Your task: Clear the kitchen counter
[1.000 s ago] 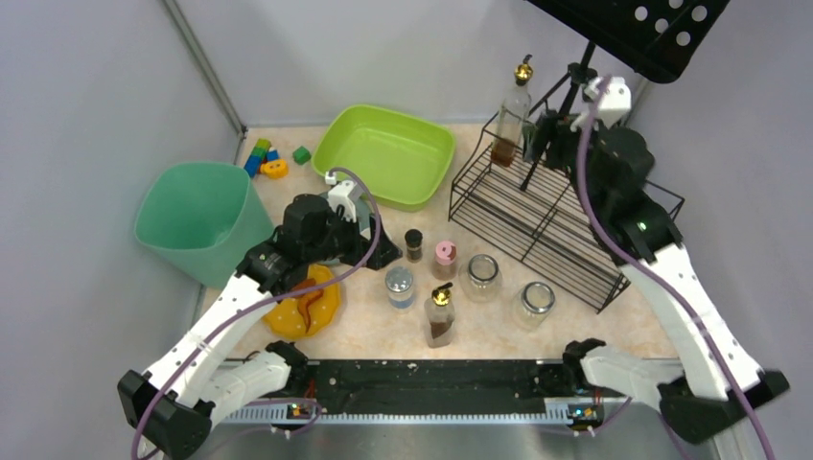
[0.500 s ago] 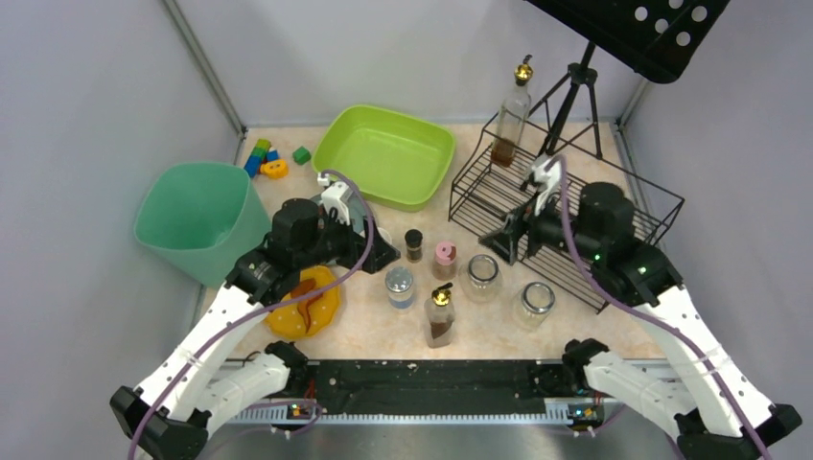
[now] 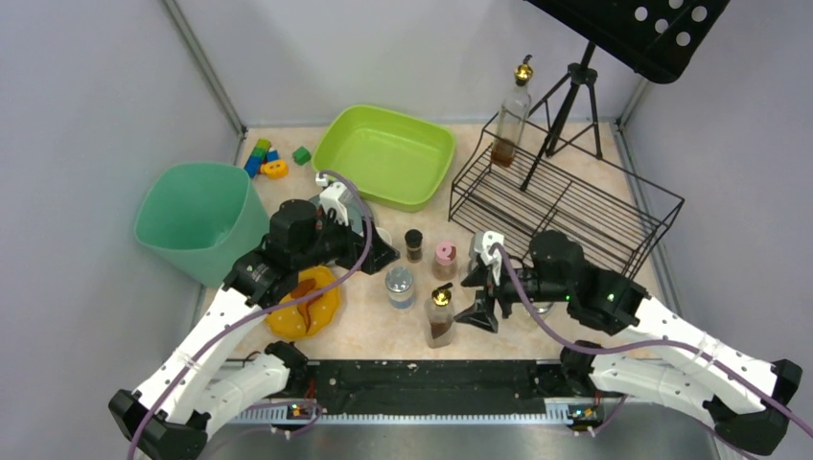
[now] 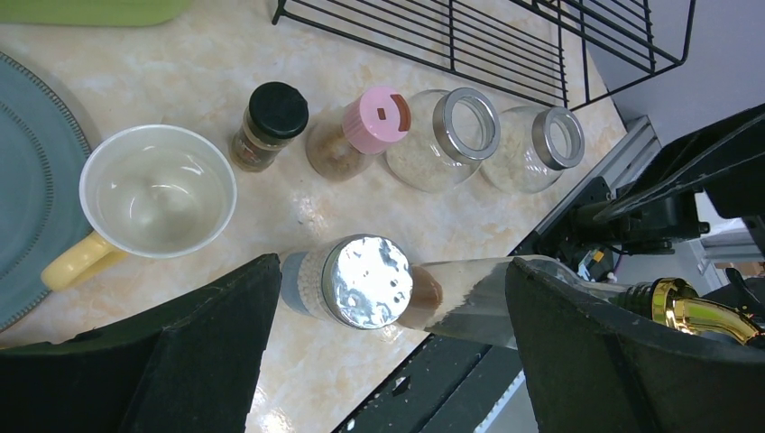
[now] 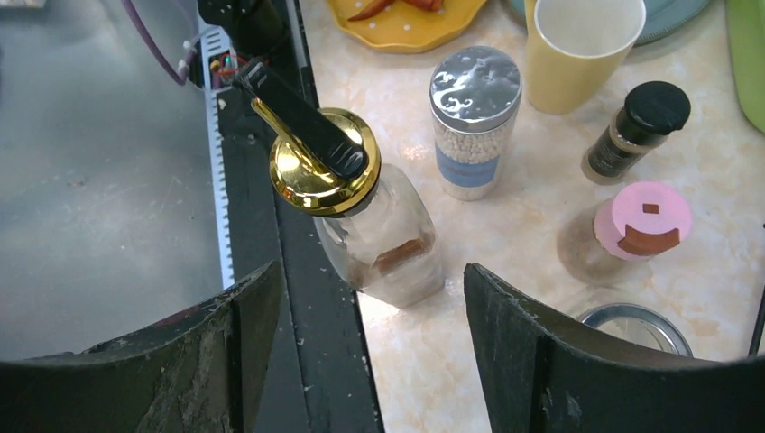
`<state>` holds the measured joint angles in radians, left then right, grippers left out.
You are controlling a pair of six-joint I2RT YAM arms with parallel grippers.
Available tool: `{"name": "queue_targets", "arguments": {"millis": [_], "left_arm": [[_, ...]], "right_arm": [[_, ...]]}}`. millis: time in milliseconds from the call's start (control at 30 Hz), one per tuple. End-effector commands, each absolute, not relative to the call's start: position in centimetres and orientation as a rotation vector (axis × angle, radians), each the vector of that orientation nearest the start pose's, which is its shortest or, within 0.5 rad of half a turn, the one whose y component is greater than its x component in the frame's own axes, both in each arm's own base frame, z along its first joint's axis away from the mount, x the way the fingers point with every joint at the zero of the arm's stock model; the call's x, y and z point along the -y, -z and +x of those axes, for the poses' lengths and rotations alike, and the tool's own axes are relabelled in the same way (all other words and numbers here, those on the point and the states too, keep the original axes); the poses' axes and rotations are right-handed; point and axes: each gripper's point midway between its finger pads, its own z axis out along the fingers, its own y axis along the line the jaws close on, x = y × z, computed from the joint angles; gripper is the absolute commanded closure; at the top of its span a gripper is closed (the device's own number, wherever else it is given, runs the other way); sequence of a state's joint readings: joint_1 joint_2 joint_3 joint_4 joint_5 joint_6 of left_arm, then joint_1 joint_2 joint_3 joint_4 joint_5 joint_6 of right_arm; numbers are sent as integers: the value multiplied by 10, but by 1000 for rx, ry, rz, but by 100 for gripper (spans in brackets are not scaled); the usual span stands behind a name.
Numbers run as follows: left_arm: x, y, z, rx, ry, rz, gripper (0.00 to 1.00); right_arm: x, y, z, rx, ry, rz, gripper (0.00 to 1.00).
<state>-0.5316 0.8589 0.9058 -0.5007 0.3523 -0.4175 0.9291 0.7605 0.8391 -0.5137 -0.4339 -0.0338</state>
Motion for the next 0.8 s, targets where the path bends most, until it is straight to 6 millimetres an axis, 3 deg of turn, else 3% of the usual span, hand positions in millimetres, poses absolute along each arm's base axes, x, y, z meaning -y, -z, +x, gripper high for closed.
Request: {"name": "queue_targets", "arguments": {"millis": [0,433,767], "left_arm": [[212,-256,204,-2057,964,375,1],[215,-251,207,-2076,971,377,1],[214,-249,207,-2079,962,373,1]], "right_arm": [[-265,-249,100,-1559,-980,-1254,27],[-281,-251,92,-1390,-1060,-1194,29],[-286,-257,101,-1293,-1028,-1059,32]]}}
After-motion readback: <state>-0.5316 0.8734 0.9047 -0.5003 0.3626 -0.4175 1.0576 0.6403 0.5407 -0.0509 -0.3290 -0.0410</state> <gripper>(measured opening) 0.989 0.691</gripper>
